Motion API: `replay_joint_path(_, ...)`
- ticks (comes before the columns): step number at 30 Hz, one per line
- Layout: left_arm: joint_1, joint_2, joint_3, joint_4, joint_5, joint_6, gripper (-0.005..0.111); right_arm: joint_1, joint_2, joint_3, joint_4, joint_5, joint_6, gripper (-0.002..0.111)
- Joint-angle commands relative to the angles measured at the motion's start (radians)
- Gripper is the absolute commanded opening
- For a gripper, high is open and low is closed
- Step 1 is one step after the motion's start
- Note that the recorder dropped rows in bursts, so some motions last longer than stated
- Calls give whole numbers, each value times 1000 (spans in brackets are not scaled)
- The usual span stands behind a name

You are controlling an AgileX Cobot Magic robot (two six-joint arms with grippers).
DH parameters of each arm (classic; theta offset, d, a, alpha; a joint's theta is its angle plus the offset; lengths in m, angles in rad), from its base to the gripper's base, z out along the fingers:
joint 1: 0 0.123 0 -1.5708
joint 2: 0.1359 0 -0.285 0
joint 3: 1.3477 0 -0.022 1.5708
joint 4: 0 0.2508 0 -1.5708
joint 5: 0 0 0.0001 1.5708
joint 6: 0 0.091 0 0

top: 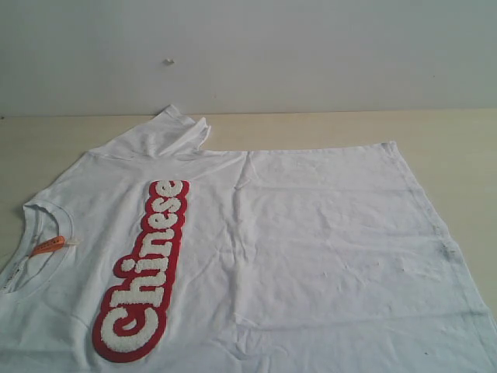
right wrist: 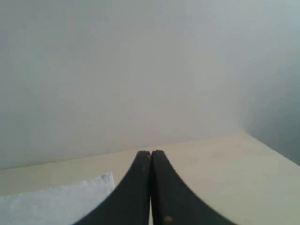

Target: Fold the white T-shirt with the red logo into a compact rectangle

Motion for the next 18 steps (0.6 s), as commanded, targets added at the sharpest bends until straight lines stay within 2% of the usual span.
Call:
replay_joint_path(1,0,-7,-1,-13,-39,-2,31,-2,-6,5,0,-39,129,0)
replay_joint_path(6,0,-7,-1,-13,-36,-14,31,-2,-6,5,0,-65,334,0)
replay_joint_path(7,0,-7,-1,-27,-44,-83,31,-2,-6,5,0,-92,393,0)
replay_joint_path(9,0,-7,-1,-80,-68,-291,31,-2,-6,5,0,-141,397,0)
replay_joint_path(11,0,-7,-1,-92,-100,-356,31,-2,-6,5,0,-171,397,0)
replay_joint_path(16,0,-7,-1,-92,-138,-398,31,-2,2,5,-3,-235,395,0)
replay_joint_path(17,0,-7,-1,-90,-143,-422,28,-2,11,5,-8,-241,395,0)
replay_joint_path(18,0,-7,-1,-79,-163,-435,21,-2,17,5,-12,-242,395,0)
